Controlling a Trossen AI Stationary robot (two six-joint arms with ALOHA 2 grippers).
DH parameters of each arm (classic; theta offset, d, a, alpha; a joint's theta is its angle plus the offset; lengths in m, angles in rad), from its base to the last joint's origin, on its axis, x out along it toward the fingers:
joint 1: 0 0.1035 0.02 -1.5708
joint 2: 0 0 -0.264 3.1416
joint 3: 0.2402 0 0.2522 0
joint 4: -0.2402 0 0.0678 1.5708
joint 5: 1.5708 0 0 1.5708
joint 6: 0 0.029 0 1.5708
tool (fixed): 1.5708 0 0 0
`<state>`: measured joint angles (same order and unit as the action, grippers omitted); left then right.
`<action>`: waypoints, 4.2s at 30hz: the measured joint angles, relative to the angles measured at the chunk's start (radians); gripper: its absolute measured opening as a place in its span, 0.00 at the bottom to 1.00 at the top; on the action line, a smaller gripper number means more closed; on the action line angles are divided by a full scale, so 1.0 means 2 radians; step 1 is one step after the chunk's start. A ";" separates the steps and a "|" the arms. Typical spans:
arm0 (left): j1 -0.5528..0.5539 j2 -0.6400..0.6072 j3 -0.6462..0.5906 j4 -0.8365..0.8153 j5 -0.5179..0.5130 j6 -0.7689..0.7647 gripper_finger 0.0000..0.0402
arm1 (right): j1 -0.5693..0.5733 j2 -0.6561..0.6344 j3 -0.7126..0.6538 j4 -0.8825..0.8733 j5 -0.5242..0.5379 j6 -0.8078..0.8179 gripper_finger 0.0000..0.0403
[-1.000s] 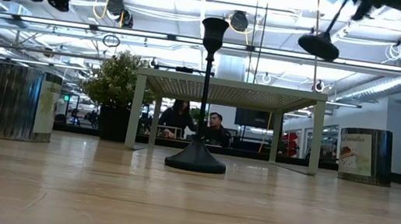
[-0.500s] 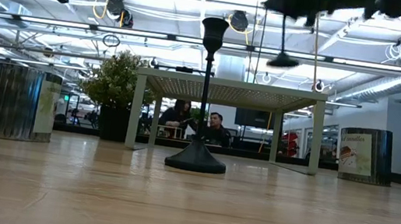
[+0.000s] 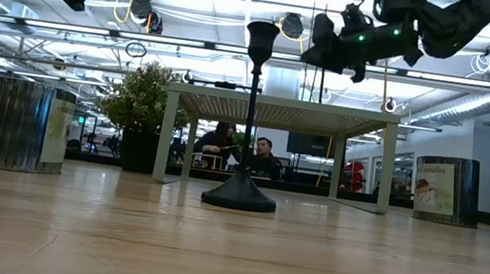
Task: Pick & Place candle stick holders
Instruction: Put the top right black candle holder on the shelf, then put the top black candle holder on the shelf
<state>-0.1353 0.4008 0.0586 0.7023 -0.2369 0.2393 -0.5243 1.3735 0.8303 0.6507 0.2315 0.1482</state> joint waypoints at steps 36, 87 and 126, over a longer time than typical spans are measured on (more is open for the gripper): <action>0.000 0.000 0.001 -0.002 0.000 -0.031 0.44 | 0.000 -0.040 0.000 -0.092 0.001 -0.056 0.37; -0.001 0.019 0.005 -0.019 0.010 -0.081 0.44 | 0.347 -0.043 -0.173 0.035 -0.172 -0.015 0.64; 0.000 0.135 0.122 -0.133 0.009 -0.043 0.44 | 0.347 0.230 -0.062 0.193 -0.105 -0.002 0.03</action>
<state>-0.1360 0.6704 0.3019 0.4363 -0.2184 0.1524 0.1703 1.8328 0.7059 1.0375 0.0222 0.1450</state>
